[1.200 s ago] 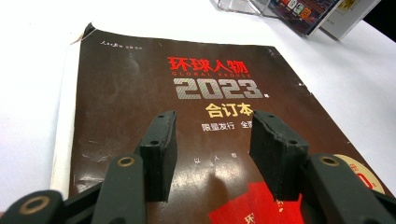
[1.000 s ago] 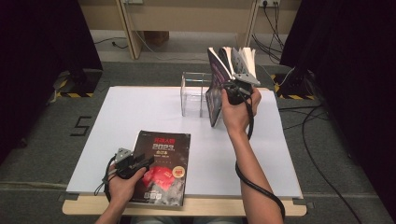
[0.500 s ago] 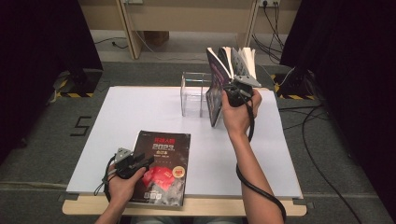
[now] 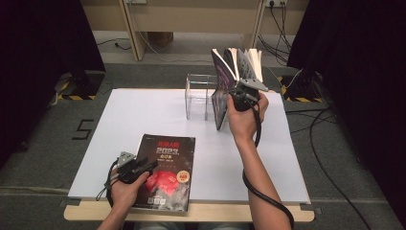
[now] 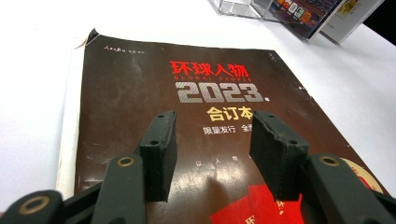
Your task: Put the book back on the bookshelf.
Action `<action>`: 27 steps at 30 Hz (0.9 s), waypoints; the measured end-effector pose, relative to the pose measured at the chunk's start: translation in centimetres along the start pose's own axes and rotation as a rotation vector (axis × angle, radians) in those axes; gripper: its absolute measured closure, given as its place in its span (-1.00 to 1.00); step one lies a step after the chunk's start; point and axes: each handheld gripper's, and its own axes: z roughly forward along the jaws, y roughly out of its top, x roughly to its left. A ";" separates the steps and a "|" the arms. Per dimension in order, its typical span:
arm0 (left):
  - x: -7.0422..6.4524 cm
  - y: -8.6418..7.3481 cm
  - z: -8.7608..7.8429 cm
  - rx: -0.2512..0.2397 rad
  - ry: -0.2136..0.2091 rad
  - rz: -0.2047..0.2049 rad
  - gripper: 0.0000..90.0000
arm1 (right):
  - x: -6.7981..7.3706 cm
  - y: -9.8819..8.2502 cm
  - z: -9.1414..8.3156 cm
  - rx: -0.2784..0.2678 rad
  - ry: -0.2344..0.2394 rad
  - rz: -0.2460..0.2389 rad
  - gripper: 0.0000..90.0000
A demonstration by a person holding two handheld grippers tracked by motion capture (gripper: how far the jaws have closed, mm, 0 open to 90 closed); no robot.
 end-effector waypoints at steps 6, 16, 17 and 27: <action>0.0 0.0 0.0 0.000 0.001 0.002 0.12 | 0.0 -0.1 -0.2 0.000 0.006 0.003 0.35; 0.0 0.1 -0.1 -0.003 0.002 0.003 0.12 | -0.1 -0.7 -0.5 0.005 0.016 0.008 0.36; 0.0 0.1 -0.1 -0.003 0.002 0.003 0.12 | -0.1 -0.7 -0.5 0.005 0.018 0.006 0.36; 0.1 0.2 -0.2 -0.008 0.006 0.000 0.11 | 0.1 -1.3 -1.0 0.015 0.039 0.001 0.36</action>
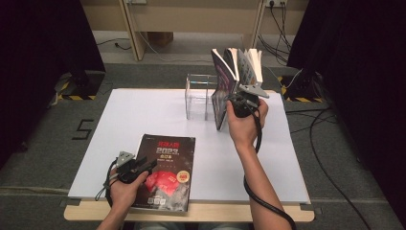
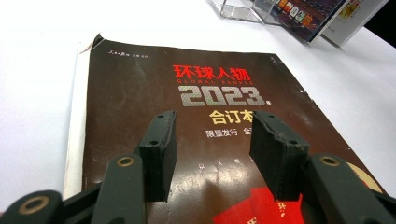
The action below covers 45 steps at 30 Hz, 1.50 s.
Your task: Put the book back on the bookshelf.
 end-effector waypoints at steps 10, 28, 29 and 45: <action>0.2 0.2 -0.1 -0.006 0.009 0.003 0.11 | 0.2 -0.9 -0.5 0.026 0.026 0.001 0.38; 0.5 0.3 -0.1 -0.011 0.024 0.009 0.10 | 0.1 -2.5 -1.1 0.086 0.063 0.011 0.38; 0.5 0.3 -0.1 -0.011 0.025 0.010 0.10 | 0.1 -2.6 -1.1 0.092 0.064 0.010 0.38; 1.7 0.9 -0.3 0.002 0.071 0.007 0.03 | -0.3 -6.5 -0.5 0.209 0.088 0.011 0.39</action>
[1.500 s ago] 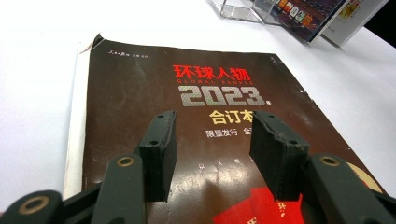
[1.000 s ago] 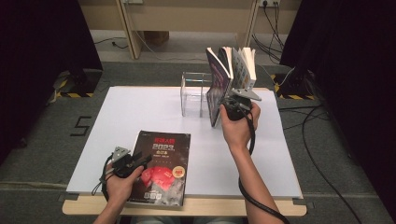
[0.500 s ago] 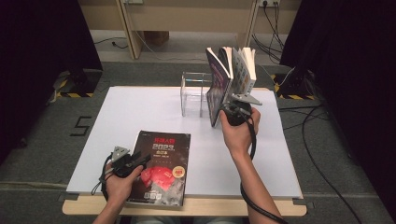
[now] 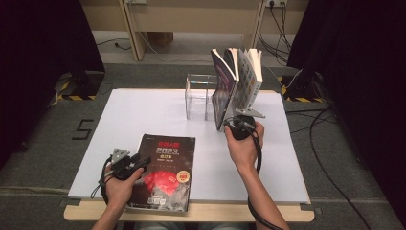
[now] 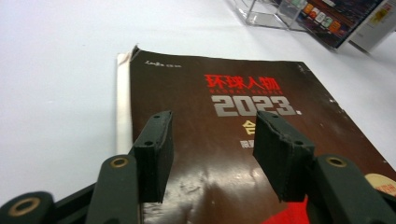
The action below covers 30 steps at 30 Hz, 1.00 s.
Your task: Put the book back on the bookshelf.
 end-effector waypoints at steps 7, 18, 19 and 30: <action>1.2 0.4 0.1 0.016 0.047 -0.006 0.07 | -0.3 -1.5 0.8 0.046 0.009 0.010 0.38; 3.1 0.2 0.4 0.084 0.084 -0.073 0.11 | 0.3 -3.0 2.0 0.123 0.047 0.009 0.37; 3.1 0.2 0.5 0.087 0.082 -0.074 0.12 | 0.4 -3.1 2.1 0.128 0.048 0.006 0.37; 3.3 0.0 0.7 0.111 0.097 -0.078 0.23 | 0.7 -3.3 2.2 0.138 0.057 -0.002 0.36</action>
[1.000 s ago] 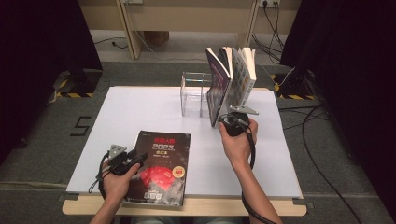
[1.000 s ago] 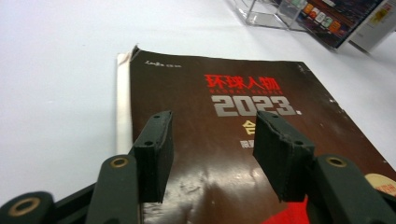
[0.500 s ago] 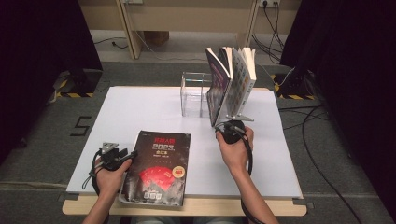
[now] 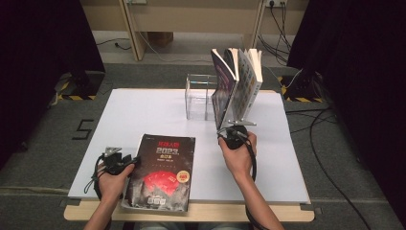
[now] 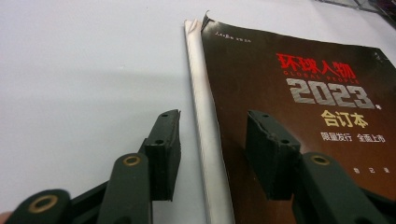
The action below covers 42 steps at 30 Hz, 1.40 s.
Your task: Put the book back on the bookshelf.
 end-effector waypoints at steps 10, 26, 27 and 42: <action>-0.4 0.0 0.1 0.016 -0.011 0.016 0.46 | 0.3 -0.4 0.6 0.028 0.013 -0.008 0.36; -1.8 -0.5 0.0 0.032 -0.058 0.039 0.54 | 0.9 -0.8 1.5 0.060 0.030 -0.011 0.35; -2.1 -0.6 0.0 0.034 -0.060 0.046 0.54 | 0.9 -0.8 1.5 0.063 0.030 -0.011 0.35; -4.7 -1.5 -0.1 0.057 -0.129 0.106 0.54 | 1.1 -1.5 3.6 0.159 0.059 0.007 0.35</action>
